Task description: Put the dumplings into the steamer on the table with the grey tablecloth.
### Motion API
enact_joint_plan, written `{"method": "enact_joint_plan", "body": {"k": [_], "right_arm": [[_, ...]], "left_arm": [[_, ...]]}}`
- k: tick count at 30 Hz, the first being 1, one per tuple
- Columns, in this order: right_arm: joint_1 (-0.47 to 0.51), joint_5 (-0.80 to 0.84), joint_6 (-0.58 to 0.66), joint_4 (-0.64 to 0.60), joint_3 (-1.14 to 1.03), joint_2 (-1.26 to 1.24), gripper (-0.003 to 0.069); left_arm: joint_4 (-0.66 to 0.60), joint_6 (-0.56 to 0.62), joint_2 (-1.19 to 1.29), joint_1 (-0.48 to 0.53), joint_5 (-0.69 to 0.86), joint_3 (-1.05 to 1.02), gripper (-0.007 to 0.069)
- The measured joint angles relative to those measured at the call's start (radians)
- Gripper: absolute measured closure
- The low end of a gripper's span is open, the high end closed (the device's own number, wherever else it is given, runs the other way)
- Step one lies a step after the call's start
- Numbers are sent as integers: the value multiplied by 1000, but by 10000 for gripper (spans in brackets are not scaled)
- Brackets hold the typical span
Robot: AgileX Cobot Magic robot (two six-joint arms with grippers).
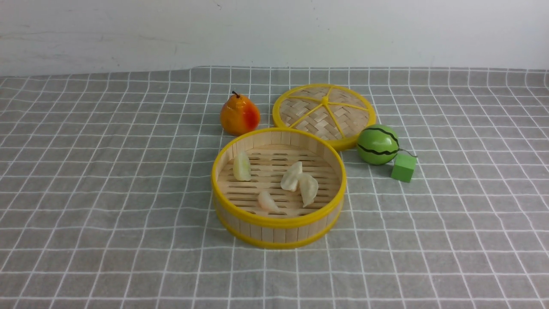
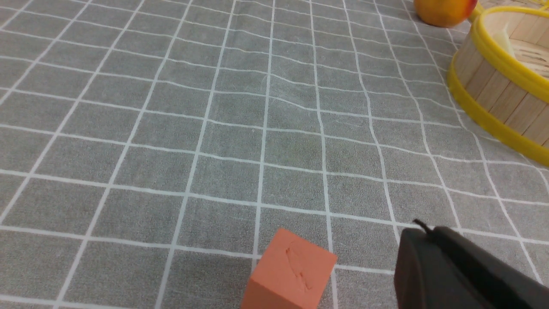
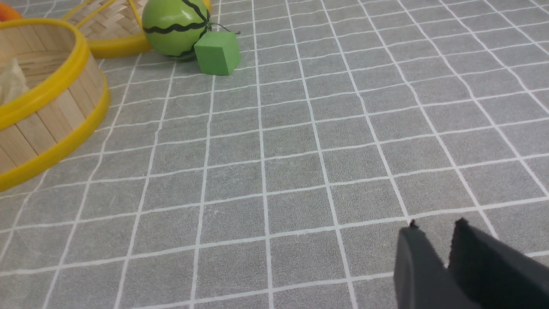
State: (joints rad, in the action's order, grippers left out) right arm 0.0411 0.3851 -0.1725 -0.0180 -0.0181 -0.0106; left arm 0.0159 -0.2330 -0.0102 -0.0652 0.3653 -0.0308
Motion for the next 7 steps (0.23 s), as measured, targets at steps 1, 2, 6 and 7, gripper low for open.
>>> {"method": "enact_joint_plan", "body": {"k": [1,2,6,7], "right_arm": [[0,0,0,0,0,0,531],[0,0,0,0,0,0,530],[0,0,0,0,0,0,523],[0,0,0,0,0,0,522]], "left_arm": [[0,0,0,0,0,0,620],[0,0,0,0,0,0,619],[0,0,0,0,0,0,616],[0,0,0,0,0,0,615]]}}
